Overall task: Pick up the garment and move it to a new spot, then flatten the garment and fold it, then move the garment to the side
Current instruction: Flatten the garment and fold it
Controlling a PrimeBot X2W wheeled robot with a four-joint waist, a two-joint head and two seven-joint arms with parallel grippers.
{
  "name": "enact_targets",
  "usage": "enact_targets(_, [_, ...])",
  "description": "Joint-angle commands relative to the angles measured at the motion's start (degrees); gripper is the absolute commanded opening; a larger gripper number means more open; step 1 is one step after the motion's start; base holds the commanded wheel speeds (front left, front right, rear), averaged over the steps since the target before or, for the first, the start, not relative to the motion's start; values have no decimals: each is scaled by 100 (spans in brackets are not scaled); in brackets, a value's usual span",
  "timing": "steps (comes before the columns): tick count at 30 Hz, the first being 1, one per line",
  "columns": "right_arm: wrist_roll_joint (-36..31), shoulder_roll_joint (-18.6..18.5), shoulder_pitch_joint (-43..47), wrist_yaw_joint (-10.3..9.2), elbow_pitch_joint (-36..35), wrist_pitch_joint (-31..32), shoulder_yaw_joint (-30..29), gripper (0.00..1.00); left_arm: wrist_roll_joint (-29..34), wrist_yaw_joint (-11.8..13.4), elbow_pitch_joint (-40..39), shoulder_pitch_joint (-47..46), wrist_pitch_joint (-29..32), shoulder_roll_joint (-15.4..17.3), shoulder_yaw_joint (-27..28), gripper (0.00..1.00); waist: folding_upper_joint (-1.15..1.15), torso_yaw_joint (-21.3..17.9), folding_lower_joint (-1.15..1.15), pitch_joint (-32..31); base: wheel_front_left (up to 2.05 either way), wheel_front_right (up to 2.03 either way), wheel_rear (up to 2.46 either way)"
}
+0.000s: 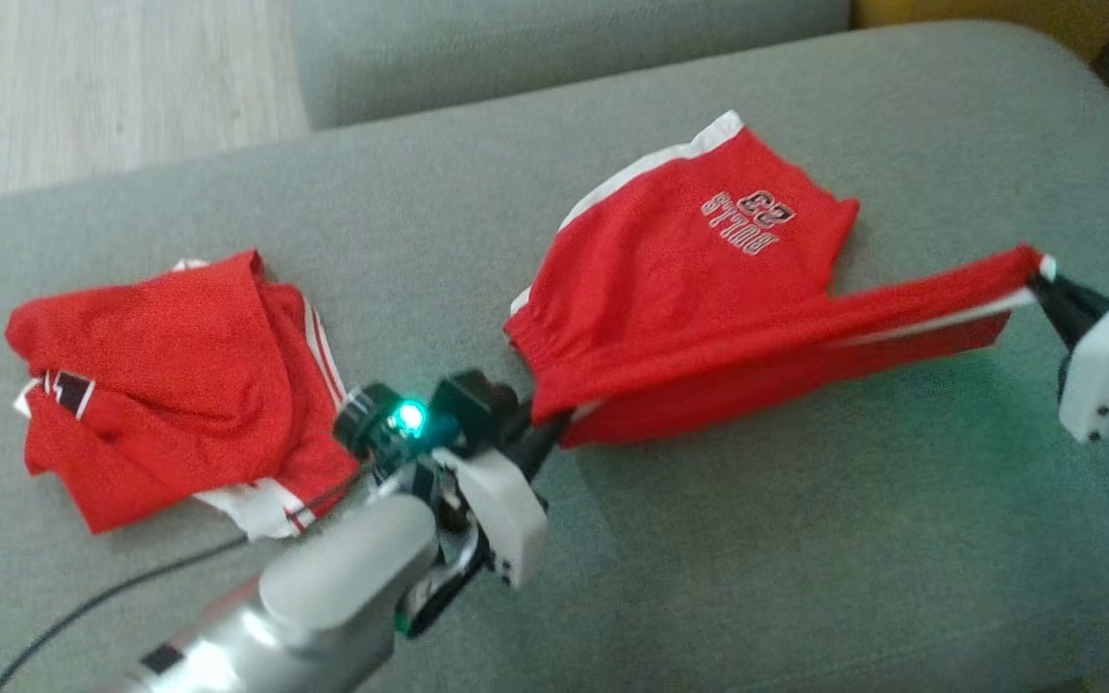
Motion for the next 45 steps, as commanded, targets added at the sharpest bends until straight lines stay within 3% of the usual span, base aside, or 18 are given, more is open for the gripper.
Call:
enact_targets(1, [-181, -56, -300, -6, -116, -63, -267, 0, -54, 81, -100, -468, 25, 196, 355, 0, 0, 124, 0, 284, 0, 0, 0])
enact_targets(8, [-813, 468, -1056, -6, 97, -30, -843, 0, -70, 135, 84, -1004, 126, 92, 553, 0, 0, 383, 0, 916, 0, 0, 0])
enact_targets(18, [-1507, 1063, -2055, -6, 951, -182, -1014, 0, -8, 52, 559, -1534, 116, -158, 600, 0, 0, 674, 0, 1510, 0, 0, 0])
enact_targets(36, [-2074, 1321, -3312, -6, 2468, -1117, -1009, 0, 77, -134, 1208, -2175, -131, -659, 584, 0, 0, 1033, 0, 2100, 0, 0, 0])
enact_targets(37, [-2102, 1340, -3352, -6, 2515, -1201, -995, 70, 78, -137, 1239, -2193, -129, -674, 579, 24, 0, 1038, 0, 2118, 0, 0, 0])
enact_targets(38, [-2109, 1356, -3389, -6, 2595, -1253, -1017, 100, 78, -136, 1276, -2208, -119, -684, 573, 67, 0, 1038, 0, 2131, 0, 0, 0])
enact_targets(39, [-2192, 1365, -3451, -6, 2762, -1350, -1026, 100, 84, -127, 1335, -2230, -125, -699, 564, 100, 0, 1032, 0, 2145, 0, 0, 0])
enact_targets(45, [-2252, 1425, -3498, -6, 3153, -1834, -1181, 100, 128, 21, 1502, -2216, -368, -664, 612, 100, 0, 966, 0, 1955, 0, 0, 0])
